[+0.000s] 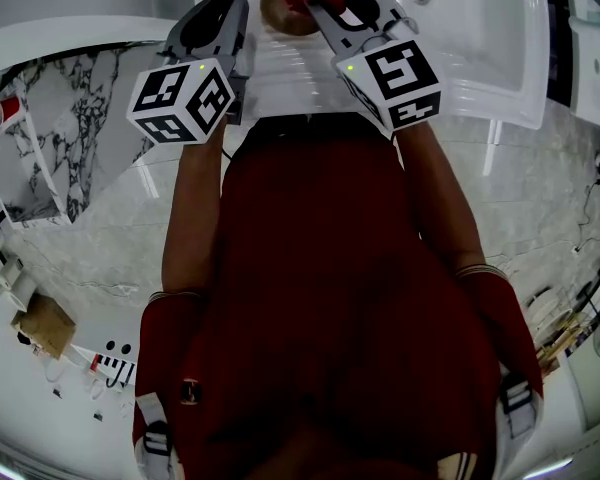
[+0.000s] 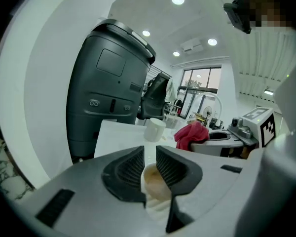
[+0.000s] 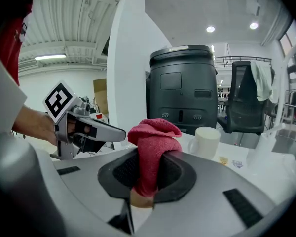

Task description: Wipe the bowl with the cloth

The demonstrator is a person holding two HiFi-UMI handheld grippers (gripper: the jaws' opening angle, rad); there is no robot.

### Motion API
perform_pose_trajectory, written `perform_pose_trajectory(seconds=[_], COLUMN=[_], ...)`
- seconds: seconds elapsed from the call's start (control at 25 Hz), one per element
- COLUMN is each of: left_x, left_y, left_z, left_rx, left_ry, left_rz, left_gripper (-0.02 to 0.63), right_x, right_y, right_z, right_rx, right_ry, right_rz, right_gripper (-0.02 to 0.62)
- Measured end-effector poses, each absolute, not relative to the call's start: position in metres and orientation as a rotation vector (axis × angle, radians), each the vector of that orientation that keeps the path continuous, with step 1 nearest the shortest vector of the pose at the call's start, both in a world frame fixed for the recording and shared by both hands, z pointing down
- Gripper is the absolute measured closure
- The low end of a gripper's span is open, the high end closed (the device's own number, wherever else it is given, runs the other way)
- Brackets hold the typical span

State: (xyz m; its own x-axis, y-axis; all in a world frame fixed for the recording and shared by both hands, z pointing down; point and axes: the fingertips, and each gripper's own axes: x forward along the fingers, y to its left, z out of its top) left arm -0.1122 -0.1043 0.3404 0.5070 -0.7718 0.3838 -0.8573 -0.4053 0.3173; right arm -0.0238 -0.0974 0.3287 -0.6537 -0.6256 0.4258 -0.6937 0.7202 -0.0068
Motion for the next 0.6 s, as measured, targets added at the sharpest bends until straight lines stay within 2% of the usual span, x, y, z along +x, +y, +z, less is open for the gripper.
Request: perform_pose_trajectory(seconds=[0.6], left_x=[-0.108], left_y=[-0.091], left_z=[0.285], left_rx=[2.499], left_ry=[-1.380], left_rz=[0.121], left_gripper=[0.588], right_x=[-0.020], right_y=[-0.080], right_z=[0.282], right_rx=[1.093], right_ry=[-2.647], right_rz=[0.146], right_gripper=[0.545])
